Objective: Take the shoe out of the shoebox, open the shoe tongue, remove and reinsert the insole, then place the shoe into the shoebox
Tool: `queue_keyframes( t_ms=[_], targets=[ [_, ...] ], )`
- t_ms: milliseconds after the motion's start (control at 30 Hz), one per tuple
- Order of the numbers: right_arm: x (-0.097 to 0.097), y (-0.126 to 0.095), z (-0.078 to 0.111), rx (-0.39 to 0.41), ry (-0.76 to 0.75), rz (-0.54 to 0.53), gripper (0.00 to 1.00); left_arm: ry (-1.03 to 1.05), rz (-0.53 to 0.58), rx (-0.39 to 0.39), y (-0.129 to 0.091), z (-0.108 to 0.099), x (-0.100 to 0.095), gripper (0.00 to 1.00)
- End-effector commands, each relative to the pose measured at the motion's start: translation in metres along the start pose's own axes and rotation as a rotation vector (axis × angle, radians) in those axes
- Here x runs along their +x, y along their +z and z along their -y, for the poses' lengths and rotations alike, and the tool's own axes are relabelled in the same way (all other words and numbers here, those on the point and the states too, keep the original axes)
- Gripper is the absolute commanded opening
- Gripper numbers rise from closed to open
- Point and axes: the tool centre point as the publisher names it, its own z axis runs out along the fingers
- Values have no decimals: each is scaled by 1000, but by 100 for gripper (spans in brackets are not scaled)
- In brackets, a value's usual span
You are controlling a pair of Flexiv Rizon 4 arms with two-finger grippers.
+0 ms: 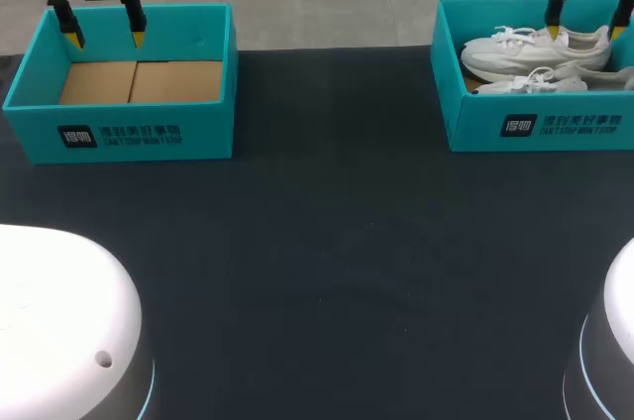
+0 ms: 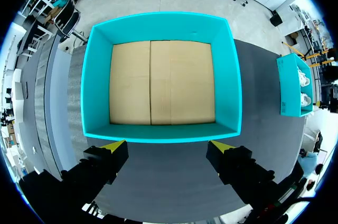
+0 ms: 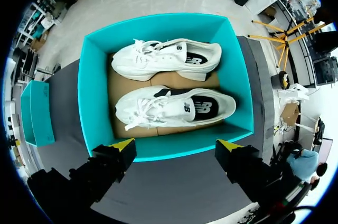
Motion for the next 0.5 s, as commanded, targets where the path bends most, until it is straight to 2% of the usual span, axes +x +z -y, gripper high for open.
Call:
queue_keyframes(
  t_ms=[33,333,500],
  targets=[
    [-16,16,-13,9,3,9,100,0,0,0,0,0,0,100],
    [-55,37,-26,17,8,42,100,0,0,0,0,0,0,100],
    [-69,45,-27,12,23,42,100,0,0,0,0,0,0,100]
  ],
)
